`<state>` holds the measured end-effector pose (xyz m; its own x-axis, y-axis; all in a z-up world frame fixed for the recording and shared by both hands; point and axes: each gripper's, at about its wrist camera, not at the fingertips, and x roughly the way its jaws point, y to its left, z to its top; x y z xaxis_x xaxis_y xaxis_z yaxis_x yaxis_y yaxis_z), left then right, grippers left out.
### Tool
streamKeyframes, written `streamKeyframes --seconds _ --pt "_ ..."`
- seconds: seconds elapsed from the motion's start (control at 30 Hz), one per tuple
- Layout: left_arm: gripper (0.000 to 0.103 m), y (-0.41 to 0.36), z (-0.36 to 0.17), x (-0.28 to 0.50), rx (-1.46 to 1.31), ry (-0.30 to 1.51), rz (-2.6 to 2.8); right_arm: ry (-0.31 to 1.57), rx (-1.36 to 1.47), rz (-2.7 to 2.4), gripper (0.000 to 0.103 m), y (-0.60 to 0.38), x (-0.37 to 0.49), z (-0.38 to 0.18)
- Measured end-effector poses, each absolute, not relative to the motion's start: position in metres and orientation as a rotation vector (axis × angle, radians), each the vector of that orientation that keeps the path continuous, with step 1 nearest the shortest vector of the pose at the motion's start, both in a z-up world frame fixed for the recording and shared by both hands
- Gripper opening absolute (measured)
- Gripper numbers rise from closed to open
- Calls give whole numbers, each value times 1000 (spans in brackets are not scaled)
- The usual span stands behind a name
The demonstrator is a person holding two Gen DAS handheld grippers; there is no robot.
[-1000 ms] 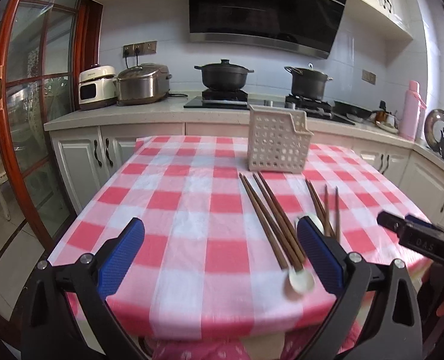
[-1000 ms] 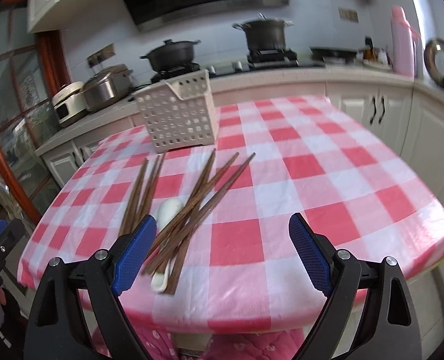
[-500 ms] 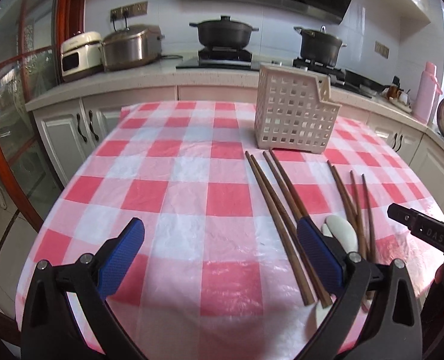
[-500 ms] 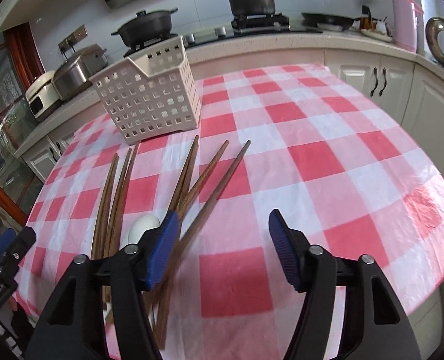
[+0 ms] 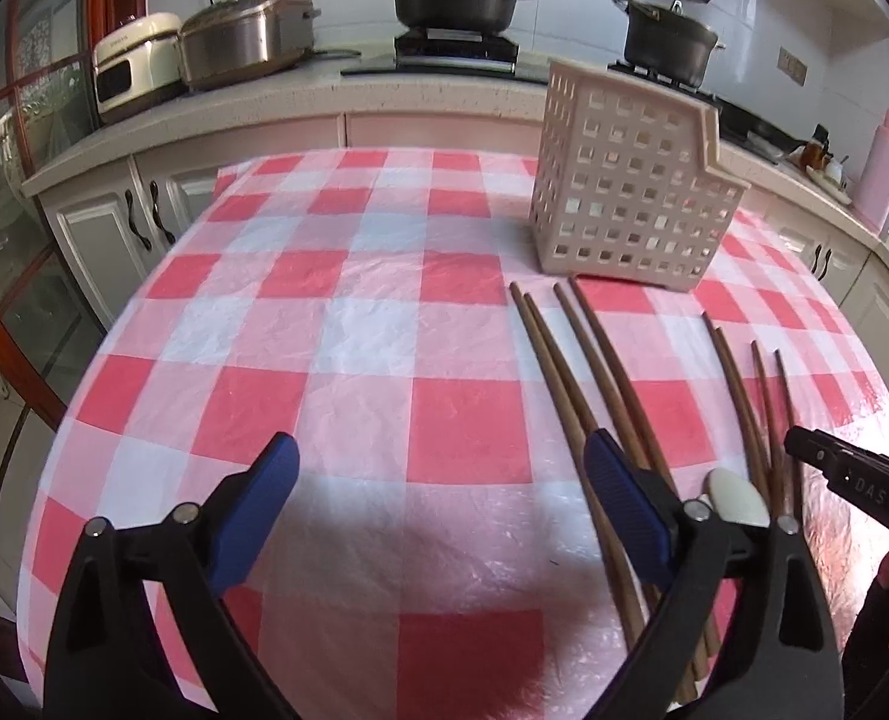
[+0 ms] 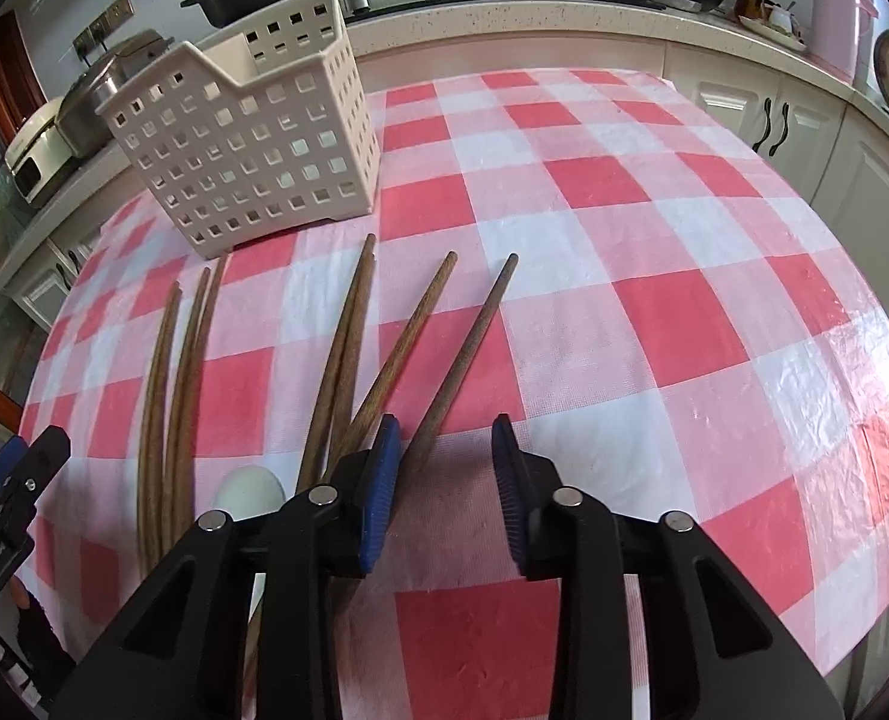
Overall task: Organize utensils
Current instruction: 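Move both tools forward toward the loose wooden chopsticks, then close the right tool on one wooden chopstick while the left tool grasps another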
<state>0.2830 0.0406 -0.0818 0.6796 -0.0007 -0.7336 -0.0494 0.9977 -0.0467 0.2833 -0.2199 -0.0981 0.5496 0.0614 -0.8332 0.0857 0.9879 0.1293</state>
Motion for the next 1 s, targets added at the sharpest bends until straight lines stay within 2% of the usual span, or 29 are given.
streamKeyframes --seconds 0.2,0.47,0.77,1.0 --pt "86 40 -94 296 -68 878 28 990 145 -12 17 -224 293 -98" --pt "85 30 -99 308 -54 908 20 992 125 46 8 -242 299 -99" --pt "85 22 -106 322 -62 953 20 1019 105 68 9 -243 306 -99" --pt "76 20 -104 338 -97 972 22 1019 123 79 9 -249 311 -99"
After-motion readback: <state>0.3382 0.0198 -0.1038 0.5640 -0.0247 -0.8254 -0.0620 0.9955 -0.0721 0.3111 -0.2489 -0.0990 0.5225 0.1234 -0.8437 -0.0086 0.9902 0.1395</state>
